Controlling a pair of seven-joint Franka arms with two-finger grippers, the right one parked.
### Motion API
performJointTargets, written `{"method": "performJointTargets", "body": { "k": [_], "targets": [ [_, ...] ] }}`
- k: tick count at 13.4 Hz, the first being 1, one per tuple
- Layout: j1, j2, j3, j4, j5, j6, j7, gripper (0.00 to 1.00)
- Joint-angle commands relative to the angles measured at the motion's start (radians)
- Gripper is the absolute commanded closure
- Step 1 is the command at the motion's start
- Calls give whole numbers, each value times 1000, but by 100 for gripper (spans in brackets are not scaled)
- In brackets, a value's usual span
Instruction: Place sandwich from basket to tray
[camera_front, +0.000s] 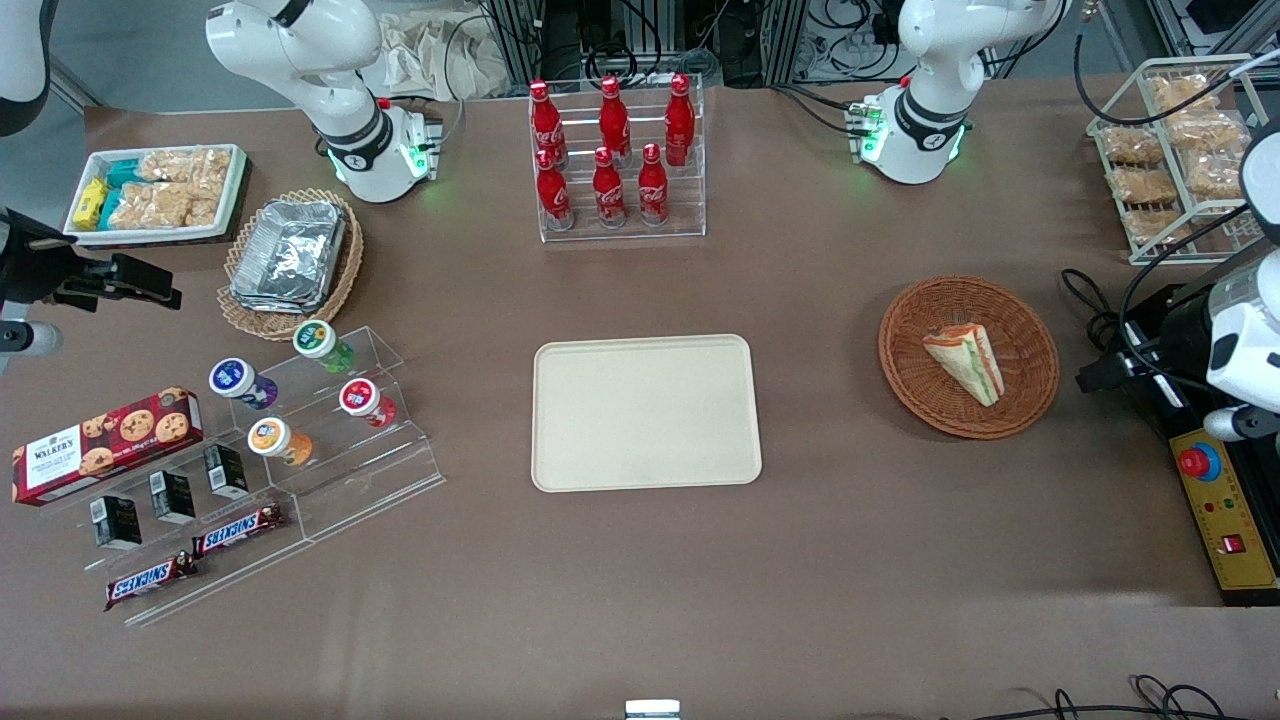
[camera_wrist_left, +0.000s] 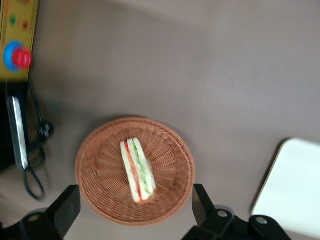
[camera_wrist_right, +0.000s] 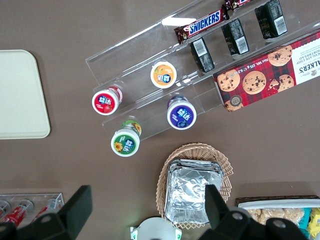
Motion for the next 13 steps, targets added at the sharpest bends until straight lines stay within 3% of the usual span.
{"method": "performJointTargets", "body": {
  "k": [1, 4, 7, 9, 13],
  "targets": [
    [0, -11, -10, -64, -10, -3, -264, 1],
    [-4, -4, -13, -120, -10, 8, -479, 2],
    [3, -37, -11, -241, -10, 84, -494, 2],
    [7, -120, -11, -414, -8, 252, -480, 2],
    [4, -168, -11, -531, -8, 369, -480, 1]
  ]
}}
